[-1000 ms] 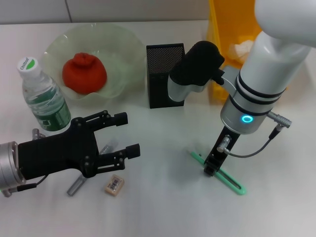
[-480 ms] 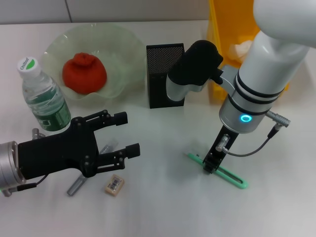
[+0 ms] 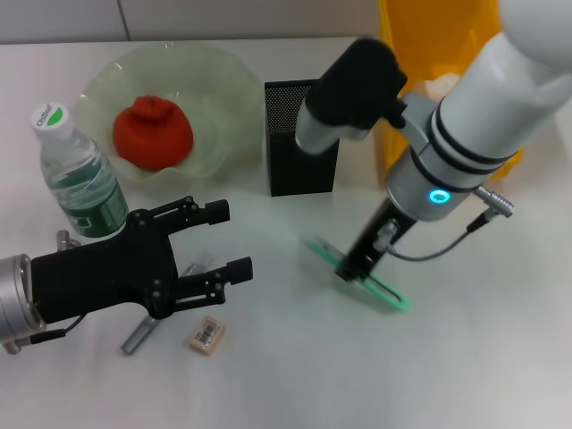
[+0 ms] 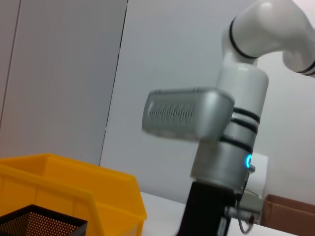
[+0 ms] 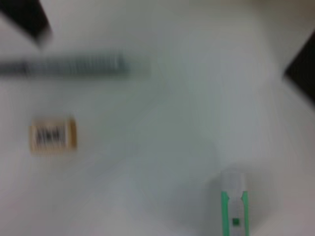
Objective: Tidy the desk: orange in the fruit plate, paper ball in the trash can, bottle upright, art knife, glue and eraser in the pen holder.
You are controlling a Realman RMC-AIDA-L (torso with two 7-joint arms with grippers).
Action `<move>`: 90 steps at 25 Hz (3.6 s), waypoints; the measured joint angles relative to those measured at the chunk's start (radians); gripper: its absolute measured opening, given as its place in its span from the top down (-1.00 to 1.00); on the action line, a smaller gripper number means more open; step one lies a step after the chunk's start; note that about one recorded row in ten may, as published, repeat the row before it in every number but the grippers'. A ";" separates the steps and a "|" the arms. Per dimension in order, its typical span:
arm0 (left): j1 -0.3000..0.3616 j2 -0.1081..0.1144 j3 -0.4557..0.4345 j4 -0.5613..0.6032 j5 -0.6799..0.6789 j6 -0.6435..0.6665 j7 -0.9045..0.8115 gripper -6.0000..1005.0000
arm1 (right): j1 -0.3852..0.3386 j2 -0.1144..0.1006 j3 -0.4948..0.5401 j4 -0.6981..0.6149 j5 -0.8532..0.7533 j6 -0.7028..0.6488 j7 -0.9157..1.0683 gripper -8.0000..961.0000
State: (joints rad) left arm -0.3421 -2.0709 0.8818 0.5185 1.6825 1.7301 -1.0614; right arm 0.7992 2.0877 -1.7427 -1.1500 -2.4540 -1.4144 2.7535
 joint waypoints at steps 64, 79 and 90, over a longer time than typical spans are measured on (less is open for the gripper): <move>-0.004 0.000 -0.004 -0.012 -0.001 0.000 0.000 -0.57 | -0.231 0.002 0.456 0.734 1.435 0.254 -1.832 0.20; -0.005 0.000 -0.006 -0.012 -0.001 0.000 0.000 -0.56 | -0.268 -0.005 0.461 0.679 1.435 0.203 -1.760 0.20; 0.009 0.003 -0.021 -0.006 -0.013 0.013 0.000 -0.56 | -0.369 -0.008 0.458 0.407 1.243 0.124 -1.490 0.20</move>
State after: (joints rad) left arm -0.3333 -2.0682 0.8606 0.5129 1.6693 1.7426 -1.0615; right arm 0.4306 2.0799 -1.2847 -0.7434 -1.2105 -1.2905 1.2638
